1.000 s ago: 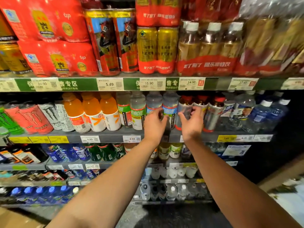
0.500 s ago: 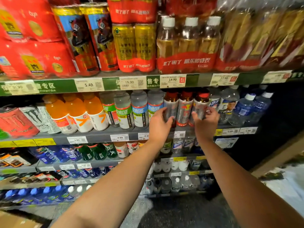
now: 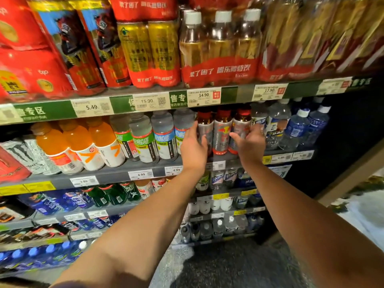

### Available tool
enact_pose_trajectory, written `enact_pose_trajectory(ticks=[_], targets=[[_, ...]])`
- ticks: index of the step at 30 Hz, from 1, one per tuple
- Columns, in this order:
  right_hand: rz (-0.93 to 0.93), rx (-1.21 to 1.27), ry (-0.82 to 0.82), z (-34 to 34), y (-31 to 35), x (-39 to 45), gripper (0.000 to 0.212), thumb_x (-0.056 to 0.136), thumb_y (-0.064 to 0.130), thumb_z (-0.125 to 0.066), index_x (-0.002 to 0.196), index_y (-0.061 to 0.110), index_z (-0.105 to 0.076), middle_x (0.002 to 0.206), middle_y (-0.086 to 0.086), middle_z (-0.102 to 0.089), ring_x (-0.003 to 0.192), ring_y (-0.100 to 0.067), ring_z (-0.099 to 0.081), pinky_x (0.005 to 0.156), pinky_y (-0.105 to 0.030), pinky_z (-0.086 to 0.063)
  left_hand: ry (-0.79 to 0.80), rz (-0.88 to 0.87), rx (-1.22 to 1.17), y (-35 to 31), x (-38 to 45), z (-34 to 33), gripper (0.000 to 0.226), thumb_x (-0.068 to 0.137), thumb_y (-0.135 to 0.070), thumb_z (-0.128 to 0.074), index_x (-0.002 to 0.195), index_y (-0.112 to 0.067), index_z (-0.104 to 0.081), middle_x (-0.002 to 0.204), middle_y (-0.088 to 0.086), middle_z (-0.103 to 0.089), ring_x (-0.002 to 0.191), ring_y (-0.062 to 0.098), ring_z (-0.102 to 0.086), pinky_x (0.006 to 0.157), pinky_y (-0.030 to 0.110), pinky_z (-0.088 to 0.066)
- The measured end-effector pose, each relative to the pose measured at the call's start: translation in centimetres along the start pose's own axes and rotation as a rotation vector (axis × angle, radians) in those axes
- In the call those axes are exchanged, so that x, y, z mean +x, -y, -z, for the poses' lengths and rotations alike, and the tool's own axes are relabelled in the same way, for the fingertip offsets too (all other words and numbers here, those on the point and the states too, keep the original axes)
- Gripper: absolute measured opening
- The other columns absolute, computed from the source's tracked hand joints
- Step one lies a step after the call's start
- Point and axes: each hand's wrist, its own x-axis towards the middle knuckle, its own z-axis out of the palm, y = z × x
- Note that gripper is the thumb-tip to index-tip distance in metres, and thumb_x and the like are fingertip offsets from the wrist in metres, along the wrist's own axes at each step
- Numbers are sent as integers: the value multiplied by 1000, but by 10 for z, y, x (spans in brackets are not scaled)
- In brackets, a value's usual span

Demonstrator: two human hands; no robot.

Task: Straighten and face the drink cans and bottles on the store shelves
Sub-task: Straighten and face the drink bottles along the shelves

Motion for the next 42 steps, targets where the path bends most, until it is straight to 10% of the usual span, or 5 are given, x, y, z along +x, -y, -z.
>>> enact_pose_trajectory(ticks=[4, 9, 17, 33, 42], targets=[[212, -98, 94, 5, -24, 4, 28, 90, 26, -63, 110, 10, -55, 87, -11, -62, 78, -25, -59, 70, -44, -53, -71, 47, -43, -3, -14, -13, 56, 93, -14, -64, 145, -12, -45, 138, 6, -55, 125, 18, -50, 100, 8, -27], [243, 14, 3, 40, -37, 23, 22, 91, 21, -65, 108, 8, -60, 98, -10, -64, 88, -22, -62, 78, -35, -53, -112, -16, -55, -23, -48, -58, 35, 87, -8, -66, 121, -8, -58, 117, 9, -56, 110, 19, -53, 97, 27, -41], [61, -107, -83, 82, -68, 61, 64, 84, 39, -73, 132, 10, -44, 127, -9, -53, 112, -26, -58, 91, -37, -52, 183, -34, -110, -85, -43, -133, 41, 90, -8, -64, 130, -8, -57, 132, 8, -57, 124, 20, -52, 110, 32, -39], [60, -138, -117, 67, -67, 78, 81, 73, 46, -78, 134, 4, -45, 128, -17, -52, 122, -35, -50, 95, -48, -49, -41, 54, -74, -103, -42, -178, 58, 93, -4, -56, 148, -5, -38, 145, 13, -45, 135, 22, -41, 101, 6, -22], [122, -152, -74, 86, -70, 82, 76, 75, 42, -78, 134, 5, -47, 126, -12, -49, 117, -29, -52, 88, -40, -49, -94, 54, -54, -99, -45, -192, 72, 89, 2, -54, 154, -11, -25, 148, 10, -40, 138, 23, -38, 114, 36, -36]])
